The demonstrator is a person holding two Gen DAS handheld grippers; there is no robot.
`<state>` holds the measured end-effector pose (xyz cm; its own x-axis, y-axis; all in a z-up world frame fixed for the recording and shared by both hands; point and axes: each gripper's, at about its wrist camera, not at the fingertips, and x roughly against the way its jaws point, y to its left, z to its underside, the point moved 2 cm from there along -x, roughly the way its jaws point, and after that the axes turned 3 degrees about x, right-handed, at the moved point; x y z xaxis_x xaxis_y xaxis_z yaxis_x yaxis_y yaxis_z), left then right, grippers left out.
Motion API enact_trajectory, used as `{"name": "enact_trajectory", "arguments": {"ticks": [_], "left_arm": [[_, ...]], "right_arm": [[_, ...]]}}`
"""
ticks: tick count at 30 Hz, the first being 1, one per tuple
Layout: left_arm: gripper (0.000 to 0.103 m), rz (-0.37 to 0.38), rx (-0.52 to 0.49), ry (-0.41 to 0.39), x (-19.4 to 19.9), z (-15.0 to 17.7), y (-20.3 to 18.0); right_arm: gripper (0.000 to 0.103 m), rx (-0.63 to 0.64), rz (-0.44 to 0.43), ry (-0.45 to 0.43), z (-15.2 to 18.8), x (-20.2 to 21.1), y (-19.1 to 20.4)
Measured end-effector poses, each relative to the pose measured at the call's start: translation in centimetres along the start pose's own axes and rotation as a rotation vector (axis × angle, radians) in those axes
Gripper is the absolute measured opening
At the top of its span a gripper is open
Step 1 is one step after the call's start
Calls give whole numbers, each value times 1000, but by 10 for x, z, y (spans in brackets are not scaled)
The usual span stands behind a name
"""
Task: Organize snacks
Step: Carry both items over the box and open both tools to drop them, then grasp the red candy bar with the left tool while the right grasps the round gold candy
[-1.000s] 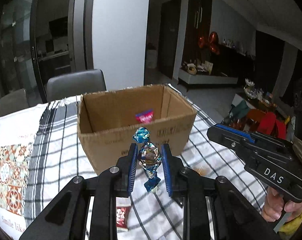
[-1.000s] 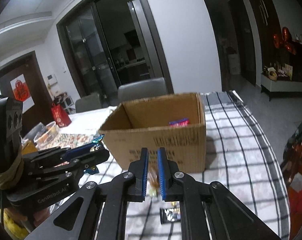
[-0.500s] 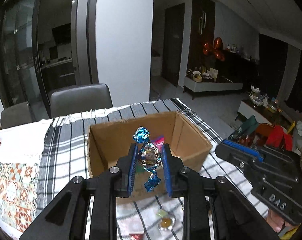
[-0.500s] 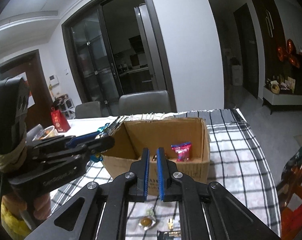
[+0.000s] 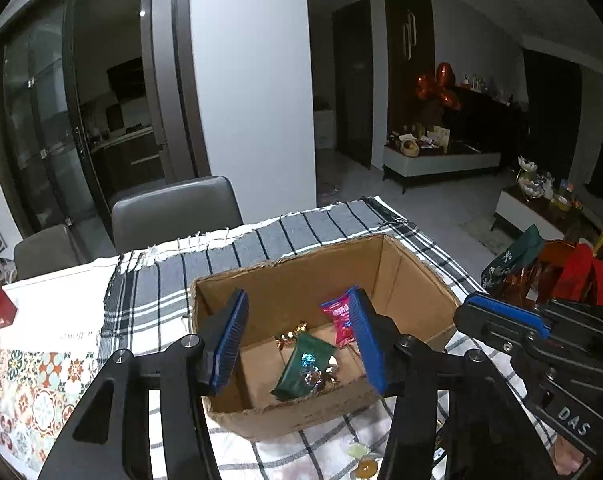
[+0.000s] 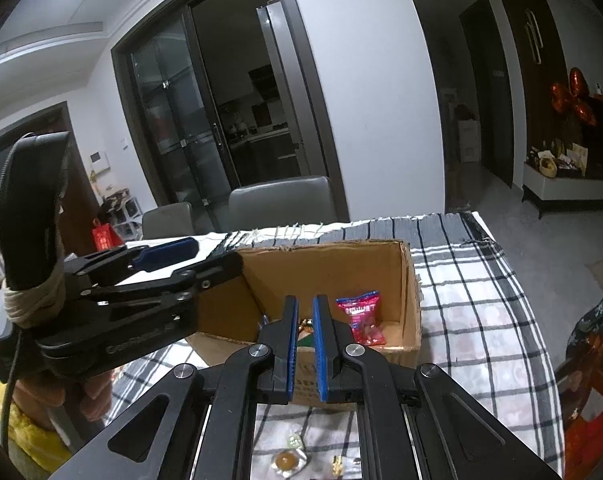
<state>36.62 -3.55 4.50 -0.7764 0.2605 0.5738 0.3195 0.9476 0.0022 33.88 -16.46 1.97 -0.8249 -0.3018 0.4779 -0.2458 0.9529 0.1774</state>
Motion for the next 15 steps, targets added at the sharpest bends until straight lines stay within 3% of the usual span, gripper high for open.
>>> {"name": "enact_trajectory", "arguments": {"ticks": [11,15], "left_arm": [[53,-9,50,-17,49,34,14],[54,-47,39,-44,66,53,15]], "right_arm": [[10,-3,-59,49,21,6,18],[10,-4,-84,78,37,7,27]]}}
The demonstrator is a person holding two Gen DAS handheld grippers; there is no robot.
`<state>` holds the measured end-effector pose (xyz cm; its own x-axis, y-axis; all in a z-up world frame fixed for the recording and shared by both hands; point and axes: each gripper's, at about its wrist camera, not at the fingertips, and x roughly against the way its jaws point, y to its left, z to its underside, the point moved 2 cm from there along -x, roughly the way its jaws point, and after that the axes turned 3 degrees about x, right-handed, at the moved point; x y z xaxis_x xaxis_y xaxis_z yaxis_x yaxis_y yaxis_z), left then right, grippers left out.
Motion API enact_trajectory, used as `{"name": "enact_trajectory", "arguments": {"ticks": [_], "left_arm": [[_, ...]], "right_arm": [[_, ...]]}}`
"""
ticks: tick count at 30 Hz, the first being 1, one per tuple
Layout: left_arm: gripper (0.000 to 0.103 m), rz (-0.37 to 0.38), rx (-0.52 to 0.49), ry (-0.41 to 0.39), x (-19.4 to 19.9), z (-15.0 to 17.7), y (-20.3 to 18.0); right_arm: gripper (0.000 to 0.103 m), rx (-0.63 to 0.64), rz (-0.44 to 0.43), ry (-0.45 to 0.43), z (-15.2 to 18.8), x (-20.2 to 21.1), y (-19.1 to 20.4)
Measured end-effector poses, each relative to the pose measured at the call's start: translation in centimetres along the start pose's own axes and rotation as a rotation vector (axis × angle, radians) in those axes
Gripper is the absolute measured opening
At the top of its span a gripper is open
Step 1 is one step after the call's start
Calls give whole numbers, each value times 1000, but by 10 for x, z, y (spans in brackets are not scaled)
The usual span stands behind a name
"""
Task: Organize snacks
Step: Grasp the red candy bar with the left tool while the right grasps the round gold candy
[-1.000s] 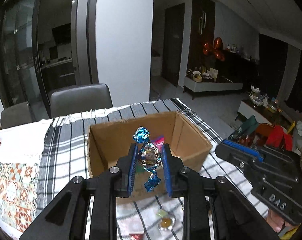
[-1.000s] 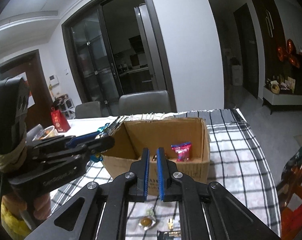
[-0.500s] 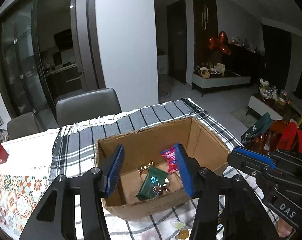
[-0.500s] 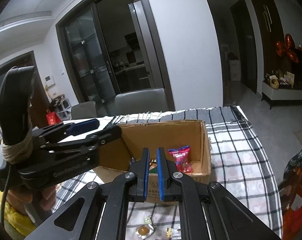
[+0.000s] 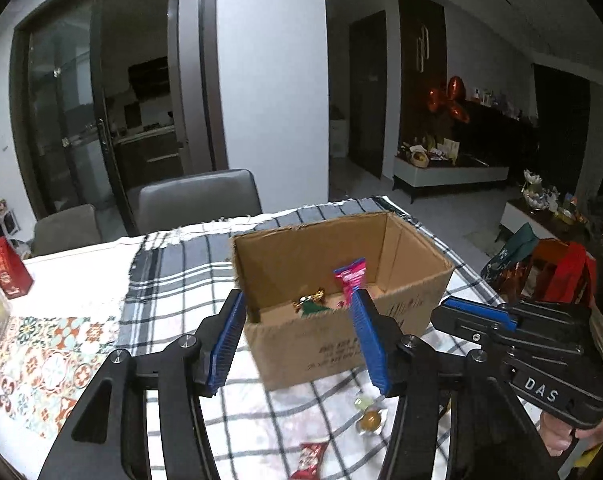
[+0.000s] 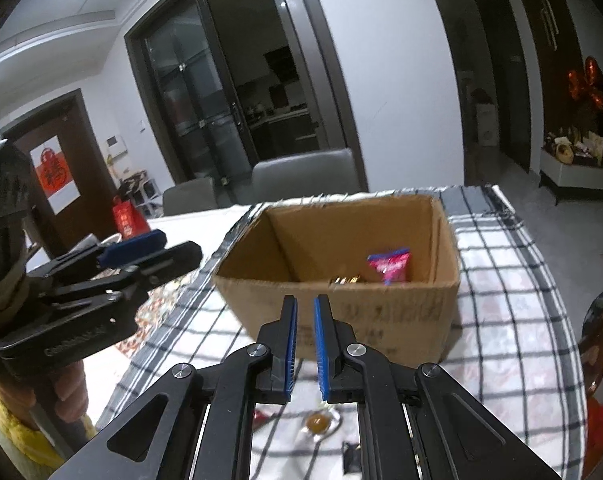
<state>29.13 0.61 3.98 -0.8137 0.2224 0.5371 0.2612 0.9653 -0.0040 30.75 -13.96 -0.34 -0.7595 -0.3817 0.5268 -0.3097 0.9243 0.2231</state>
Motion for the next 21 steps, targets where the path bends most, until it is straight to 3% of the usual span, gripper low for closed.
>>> {"name": "enact_trajectory", "arguments": {"ticks": [3,5,9,11,21], "left_arm": [[56,-24,-5,-11,9,14,2],[56,-30,-1,-9,12,21,2],[56,-34,10,14,12,42,4],[56,-32,16,31,10,51,4],[56,6,41,165,-9,106,4]], "right_arm": [[14,-4,-6,19,11,-2,3],[21,-2,-4,33,18,-5,4],[24,-17,-6,67,32,-10,4],[32,-18,-3,76,41,-13,4],[32,-31,0,185,82,-33,1]]}}
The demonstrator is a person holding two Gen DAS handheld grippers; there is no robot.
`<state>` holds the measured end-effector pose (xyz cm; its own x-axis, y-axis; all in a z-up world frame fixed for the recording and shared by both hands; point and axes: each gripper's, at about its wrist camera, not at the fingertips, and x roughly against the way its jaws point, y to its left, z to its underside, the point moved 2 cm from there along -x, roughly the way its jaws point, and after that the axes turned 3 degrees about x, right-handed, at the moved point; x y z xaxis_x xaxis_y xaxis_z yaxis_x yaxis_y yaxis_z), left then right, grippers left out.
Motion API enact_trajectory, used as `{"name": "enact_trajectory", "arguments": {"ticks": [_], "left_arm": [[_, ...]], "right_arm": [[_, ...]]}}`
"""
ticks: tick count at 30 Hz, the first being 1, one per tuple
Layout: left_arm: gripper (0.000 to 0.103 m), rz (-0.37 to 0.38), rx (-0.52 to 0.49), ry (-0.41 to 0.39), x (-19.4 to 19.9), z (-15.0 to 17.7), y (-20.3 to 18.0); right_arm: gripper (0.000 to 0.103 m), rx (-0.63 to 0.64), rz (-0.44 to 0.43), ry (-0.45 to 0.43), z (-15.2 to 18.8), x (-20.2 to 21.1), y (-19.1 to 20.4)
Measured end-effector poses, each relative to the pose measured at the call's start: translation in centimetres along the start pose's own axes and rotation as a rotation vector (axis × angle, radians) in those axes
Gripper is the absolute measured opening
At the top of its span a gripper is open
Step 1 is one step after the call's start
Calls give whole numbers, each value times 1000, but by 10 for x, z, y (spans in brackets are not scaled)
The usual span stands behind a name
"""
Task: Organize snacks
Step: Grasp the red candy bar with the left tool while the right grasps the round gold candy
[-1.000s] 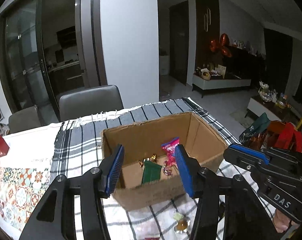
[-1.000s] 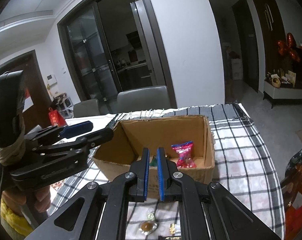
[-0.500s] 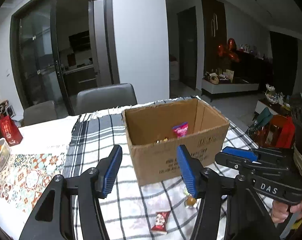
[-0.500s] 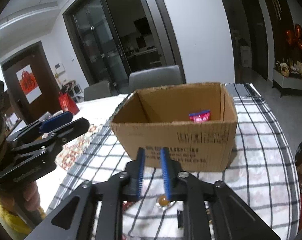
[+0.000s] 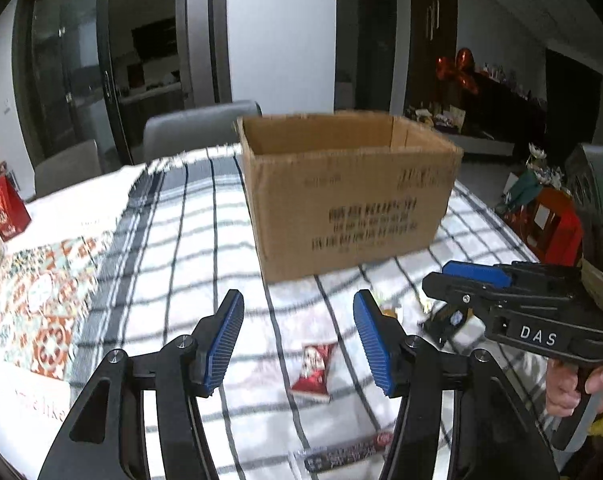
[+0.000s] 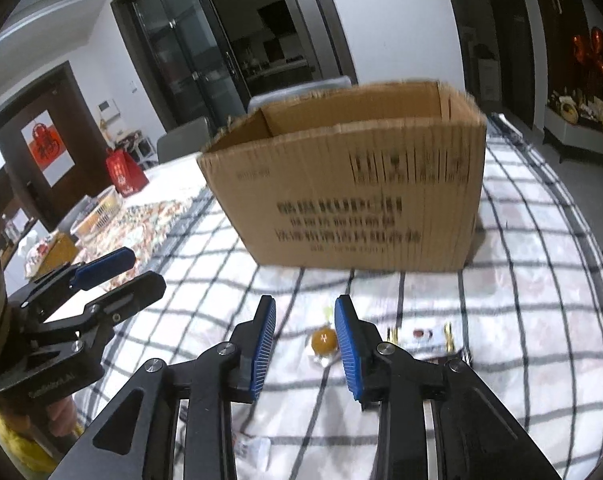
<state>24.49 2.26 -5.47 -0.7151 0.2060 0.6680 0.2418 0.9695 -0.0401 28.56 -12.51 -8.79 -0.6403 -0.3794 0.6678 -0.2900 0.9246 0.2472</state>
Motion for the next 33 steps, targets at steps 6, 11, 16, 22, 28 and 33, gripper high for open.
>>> {"name": "enact_trajectory", "arguments": {"ticks": [6,11,16,22,28,33], "left_arm": [[56,22,14,70,-17,20,3],[56,47,21,131,-33,34,4],[54,68,34,187,-51,42,5],[47,87,60,235,-68,47,7],[42,97,60,268,-82,46,7],[35,107,77,280,-90,46,6]], "right_arm": [[32,-4,-5,50,15,-16,-3],[34,-11,-4,86,20,-29,-7],[43,-15,0,96,23,-41,-12],[43,-4,-5,121,25,-55,-13],[43,0,1,141,25,-67,-14],[43,2,0,154,24,-75,-17]]}}
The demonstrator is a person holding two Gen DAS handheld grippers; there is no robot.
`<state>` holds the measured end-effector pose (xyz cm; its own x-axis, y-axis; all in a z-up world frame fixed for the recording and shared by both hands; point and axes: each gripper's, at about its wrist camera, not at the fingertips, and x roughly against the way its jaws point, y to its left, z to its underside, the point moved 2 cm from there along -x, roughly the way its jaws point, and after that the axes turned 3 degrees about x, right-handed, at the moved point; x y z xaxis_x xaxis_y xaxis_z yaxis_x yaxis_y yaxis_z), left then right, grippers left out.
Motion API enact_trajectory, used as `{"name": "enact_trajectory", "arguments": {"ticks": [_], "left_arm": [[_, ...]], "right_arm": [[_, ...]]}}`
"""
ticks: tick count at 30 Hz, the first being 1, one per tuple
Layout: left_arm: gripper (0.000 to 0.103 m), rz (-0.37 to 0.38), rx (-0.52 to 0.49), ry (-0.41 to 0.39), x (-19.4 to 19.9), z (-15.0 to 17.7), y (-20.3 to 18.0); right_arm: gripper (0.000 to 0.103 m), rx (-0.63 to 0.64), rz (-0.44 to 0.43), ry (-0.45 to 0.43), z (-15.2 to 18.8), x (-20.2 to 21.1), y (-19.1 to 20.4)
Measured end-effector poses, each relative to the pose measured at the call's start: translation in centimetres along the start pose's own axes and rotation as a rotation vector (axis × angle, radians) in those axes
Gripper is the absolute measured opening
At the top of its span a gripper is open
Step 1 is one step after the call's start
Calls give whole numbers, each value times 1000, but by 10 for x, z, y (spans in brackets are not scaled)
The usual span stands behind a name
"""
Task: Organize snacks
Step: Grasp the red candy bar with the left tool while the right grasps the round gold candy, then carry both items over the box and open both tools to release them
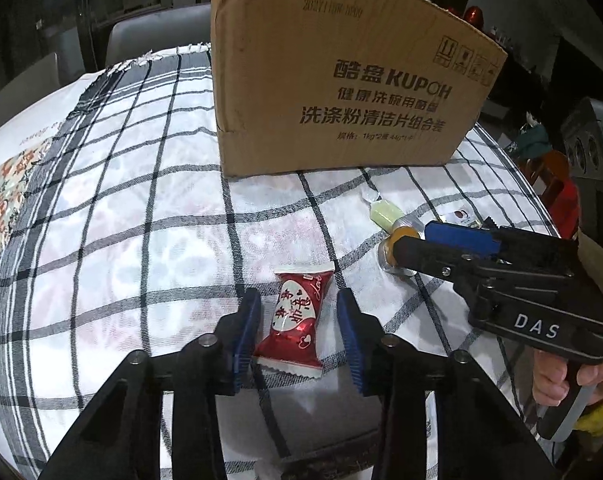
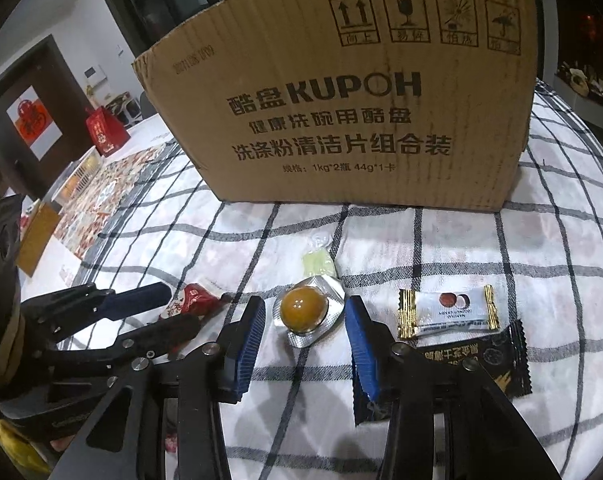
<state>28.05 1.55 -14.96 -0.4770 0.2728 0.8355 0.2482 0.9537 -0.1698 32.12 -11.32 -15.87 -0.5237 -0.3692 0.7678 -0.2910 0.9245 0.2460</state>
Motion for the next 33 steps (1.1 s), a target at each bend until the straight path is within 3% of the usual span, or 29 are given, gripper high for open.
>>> {"name": "enact_trajectory", "arguments": {"ticks": [6,8,17,33], "left_arm": [[29,0,15,4,-6,-1,0],[27,-4,21,4,-6,-1,2],[23,-2,41,-7,-2,0,4],[23,3,26,-117,51,-4,-15]], "right_arm": [[42,28,16,8,1,-5,2],[36,38,22,6,1,-6,3],[35,49,40,-13,3,0,7],[35,79,27,-122,-2,61,22]]}}
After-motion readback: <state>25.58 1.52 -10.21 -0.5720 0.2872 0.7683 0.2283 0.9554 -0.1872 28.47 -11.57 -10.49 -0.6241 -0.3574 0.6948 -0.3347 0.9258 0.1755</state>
